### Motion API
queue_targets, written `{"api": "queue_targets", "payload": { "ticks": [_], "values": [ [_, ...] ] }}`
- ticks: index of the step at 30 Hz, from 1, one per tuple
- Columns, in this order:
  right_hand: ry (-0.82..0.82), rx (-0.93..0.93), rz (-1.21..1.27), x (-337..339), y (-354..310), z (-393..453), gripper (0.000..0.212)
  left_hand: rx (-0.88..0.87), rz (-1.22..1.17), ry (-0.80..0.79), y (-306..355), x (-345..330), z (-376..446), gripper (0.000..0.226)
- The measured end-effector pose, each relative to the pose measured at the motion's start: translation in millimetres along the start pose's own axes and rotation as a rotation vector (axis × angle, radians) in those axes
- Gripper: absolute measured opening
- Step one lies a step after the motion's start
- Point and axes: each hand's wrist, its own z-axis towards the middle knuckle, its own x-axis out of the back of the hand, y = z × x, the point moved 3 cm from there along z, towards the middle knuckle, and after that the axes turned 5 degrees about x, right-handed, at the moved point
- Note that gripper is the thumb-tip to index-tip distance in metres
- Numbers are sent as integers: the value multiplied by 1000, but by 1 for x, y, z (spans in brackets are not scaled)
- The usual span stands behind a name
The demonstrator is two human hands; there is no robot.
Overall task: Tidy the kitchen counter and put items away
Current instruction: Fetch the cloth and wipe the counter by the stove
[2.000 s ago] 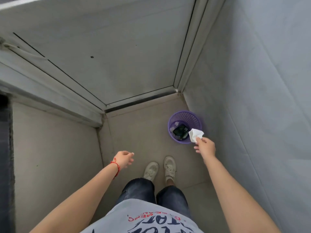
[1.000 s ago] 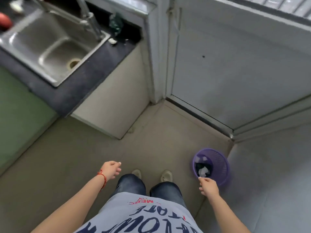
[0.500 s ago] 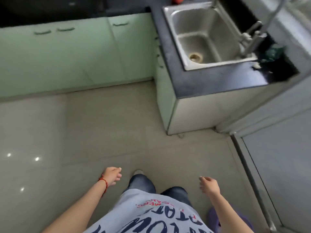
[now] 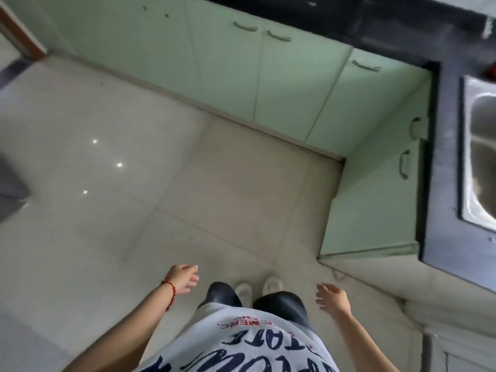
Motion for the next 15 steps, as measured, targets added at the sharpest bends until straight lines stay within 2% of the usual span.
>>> {"api": "queue_targets", "payload": {
  "ticks": [9,15],
  "values": [
    [-185,71,-189,-61,-165,80,20,34,-349,75,63,53,27,15],
    [-287,144,-389,-112,-298,123,23,156,-703,83,82,85,42,26]
  ]
}}
